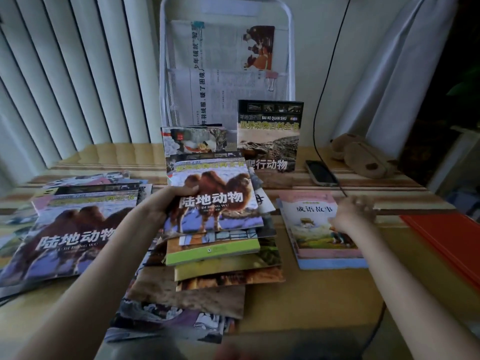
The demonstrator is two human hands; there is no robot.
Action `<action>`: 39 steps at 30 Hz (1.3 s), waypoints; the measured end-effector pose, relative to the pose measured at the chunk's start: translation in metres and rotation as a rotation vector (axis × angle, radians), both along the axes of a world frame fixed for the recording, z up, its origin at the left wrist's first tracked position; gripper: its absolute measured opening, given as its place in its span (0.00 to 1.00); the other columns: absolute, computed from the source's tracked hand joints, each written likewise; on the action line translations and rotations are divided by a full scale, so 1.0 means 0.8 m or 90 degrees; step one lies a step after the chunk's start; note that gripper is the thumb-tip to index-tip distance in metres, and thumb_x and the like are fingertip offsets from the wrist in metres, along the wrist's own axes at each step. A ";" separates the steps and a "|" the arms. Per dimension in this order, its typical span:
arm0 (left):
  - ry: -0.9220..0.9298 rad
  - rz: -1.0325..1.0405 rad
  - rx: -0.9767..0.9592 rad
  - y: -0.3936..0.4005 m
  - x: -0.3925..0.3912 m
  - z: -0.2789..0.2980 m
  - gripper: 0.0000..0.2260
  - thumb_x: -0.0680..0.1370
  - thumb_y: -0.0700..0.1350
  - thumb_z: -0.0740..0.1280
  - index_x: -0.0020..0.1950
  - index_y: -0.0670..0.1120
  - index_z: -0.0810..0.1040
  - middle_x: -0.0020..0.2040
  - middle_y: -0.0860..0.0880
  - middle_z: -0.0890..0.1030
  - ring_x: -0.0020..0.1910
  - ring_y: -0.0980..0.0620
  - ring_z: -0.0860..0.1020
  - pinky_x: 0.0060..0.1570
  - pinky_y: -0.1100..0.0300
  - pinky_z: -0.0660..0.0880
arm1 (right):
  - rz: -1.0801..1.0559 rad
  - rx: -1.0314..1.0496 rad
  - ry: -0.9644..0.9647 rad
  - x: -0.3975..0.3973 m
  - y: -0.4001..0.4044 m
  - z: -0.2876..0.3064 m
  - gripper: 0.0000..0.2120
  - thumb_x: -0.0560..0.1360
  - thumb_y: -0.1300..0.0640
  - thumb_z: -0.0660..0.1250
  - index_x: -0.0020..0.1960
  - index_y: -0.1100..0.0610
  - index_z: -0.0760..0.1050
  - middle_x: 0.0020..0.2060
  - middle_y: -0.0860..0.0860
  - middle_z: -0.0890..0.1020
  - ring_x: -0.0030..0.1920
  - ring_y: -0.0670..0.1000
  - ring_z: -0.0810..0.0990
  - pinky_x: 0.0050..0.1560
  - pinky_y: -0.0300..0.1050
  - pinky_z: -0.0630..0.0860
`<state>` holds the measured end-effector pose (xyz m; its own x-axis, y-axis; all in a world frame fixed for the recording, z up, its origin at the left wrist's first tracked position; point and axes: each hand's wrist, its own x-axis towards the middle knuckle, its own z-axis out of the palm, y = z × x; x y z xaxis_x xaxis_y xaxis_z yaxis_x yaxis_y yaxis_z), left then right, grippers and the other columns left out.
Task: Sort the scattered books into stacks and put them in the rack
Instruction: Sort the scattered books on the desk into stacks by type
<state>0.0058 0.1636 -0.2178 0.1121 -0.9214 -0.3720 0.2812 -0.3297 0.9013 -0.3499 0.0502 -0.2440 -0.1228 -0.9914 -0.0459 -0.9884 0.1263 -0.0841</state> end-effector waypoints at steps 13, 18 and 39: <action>-0.141 0.010 -0.048 0.003 -0.012 -0.029 0.30 0.64 0.63 0.74 0.55 0.43 0.79 0.50 0.43 0.83 0.49 0.44 0.81 0.57 0.48 0.75 | 0.115 0.144 -0.698 0.169 0.053 -0.012 0.41 0.64 0.58 0.79 0.71 0.62 0.63 0.57 0.56 0.75 0.58 0.54 0.75 0.54 0.44 0.73; -0.168 0.069 -0.036 -0.008 -0.012 -0.035 0.11 0.75 0.48 0.69 0.47 0.40 0.79 0.32 0.47 0.83 0.26 0.52 0.78 0.28 0.64 0.73 | 0.052 0.190 -0.845 0.136 0.044 -0.012 0.32 0.66 0.74 0.72 0.68 0.63 0.67 0.46 0.58 0.78 0.40 0.50 0.76 0.27 0.33 0.69; -0.435 -0.004 -0.132 -0.087 -0.167 -0.056 0.16 0.73 0.51 0.71 0.47 0.43 0.67 0.45 0.42 0.76 0.42 0.49 0.75 0.43 0.49 0.76 | -0.071 -0.165 -0.399 0.017 0.031 0.028 0.24 0.67 0.63 0.76 0.61 0.61 0.75 0.53 0.59 0.81 0.51 0.57 0.79 0.44 0.45 0.73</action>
<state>-0.1280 0.0936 -0.2625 0.2513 -0.9672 -0.0374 -0.3702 -0.1318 0.9196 -0.3362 0.0748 -0.2218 -0.2531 -0.9627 0.0956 -0.7256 0.1235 -0.6769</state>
